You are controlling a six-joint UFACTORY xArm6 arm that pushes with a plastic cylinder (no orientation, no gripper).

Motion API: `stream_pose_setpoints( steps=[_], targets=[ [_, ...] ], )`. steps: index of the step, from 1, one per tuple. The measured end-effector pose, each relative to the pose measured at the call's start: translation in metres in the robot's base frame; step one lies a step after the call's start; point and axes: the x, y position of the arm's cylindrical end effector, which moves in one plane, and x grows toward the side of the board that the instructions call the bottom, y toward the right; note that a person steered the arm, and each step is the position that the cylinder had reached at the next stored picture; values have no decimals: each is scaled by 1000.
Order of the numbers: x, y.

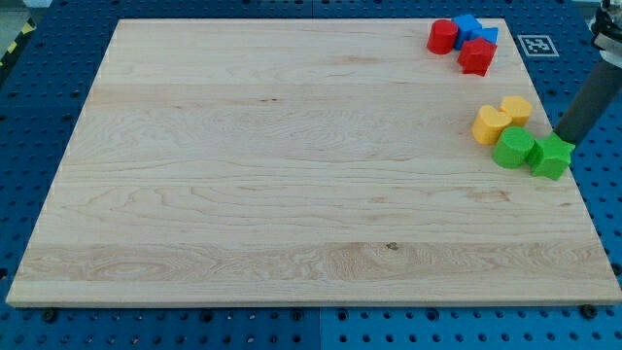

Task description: Push the green star vertically below the green circle

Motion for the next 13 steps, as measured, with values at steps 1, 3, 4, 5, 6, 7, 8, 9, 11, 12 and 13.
stream_pose_setpoints(
  steps=[1,3,4,5,6,7,8,9,11,12,13],
  targets=[
    [21,0],
    [-8,-8],
    [-7,-14],
    [15,-22],
    [36,-22],
    [51,-22],
    [62,-22],
    [55,-24],
    [39,-47],
    [64,-47],
    [73,-47]
  ],
)
